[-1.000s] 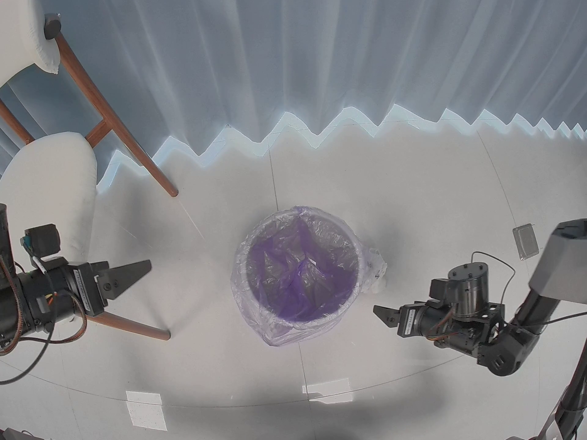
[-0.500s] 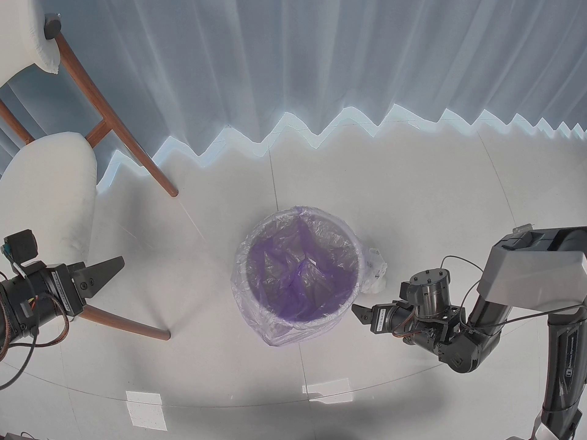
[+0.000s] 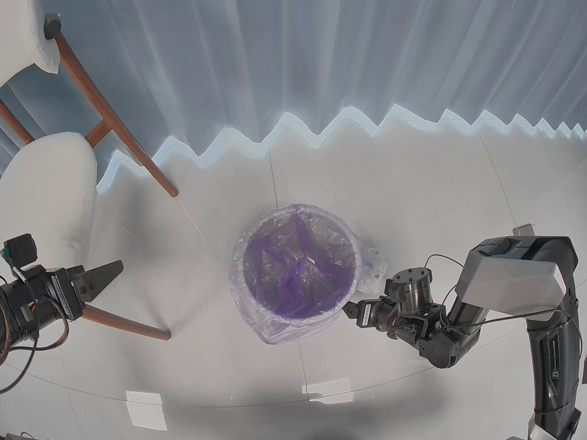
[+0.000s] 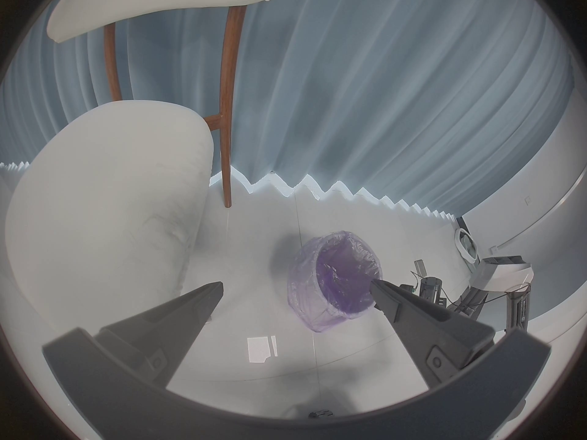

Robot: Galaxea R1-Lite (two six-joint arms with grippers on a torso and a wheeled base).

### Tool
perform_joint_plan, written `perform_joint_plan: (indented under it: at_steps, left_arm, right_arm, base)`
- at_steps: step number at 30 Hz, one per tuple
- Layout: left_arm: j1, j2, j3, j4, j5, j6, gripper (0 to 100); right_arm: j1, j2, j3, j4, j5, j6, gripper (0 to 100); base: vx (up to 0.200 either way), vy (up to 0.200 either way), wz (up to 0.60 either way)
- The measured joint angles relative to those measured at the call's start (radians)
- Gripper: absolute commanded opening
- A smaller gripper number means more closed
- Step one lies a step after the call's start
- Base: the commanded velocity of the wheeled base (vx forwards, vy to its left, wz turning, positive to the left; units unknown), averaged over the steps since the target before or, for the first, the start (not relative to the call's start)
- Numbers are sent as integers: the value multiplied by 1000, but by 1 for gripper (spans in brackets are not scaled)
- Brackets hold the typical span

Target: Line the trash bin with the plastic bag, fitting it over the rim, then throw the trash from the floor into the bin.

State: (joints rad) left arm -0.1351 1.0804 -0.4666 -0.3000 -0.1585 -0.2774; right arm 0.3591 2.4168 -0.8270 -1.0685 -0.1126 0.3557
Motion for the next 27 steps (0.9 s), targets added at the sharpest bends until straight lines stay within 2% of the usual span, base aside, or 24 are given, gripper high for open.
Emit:
perform_joint_plan:
  at_steps: [9,22,27]
  left_arm:
    - [1,-10,2,0,3,3,100]
    - [2,-34,25,0,4,3,100]
    - [4,-46,37,0,4,2,100]
  right_arm:
    - [4,45,-59,55,0,-1,100]
    - [1,91,-150,247,-33,0,100]
    - [1,106,-199,363,-40,21,100]
  base:
    - [0,0,0]
    - [0,0,0]
    - [0,0,0]
